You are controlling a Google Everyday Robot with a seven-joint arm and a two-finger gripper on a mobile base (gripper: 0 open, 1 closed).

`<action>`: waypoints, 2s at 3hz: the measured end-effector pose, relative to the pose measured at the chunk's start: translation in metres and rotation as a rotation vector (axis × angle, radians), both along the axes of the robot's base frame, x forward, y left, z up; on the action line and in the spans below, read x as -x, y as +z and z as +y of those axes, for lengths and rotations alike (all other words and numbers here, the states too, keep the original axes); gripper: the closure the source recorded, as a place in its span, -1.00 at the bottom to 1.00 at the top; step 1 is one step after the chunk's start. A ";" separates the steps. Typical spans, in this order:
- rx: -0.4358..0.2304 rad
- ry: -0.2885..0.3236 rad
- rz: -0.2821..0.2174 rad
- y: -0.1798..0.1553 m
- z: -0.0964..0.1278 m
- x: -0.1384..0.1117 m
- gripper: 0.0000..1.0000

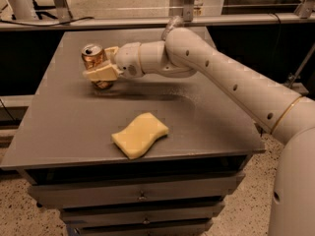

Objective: Move orange can near sponge

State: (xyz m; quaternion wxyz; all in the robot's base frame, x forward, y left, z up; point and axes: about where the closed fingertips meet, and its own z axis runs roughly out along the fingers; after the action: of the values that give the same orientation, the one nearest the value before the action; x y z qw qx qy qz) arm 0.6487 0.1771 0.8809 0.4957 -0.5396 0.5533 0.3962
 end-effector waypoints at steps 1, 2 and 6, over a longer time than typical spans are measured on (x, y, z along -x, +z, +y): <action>0.009 -0.028 0.002 0.008 -0.022 0.015 0.69; 0.002 -0.076 -0.010 0.022 -0.054 0.039 1.00; 0.006 -0.339 -0.028 0.026 -0.219 0.126 1.00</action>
Offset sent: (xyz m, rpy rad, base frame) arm -0.0684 -0.1236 0.0371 0.0060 -0.0203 -0.1771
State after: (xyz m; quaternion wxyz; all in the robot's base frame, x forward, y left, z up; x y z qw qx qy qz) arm 0.5223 -0.0422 0.9067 0.5615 -0.4456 0.6305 0.2976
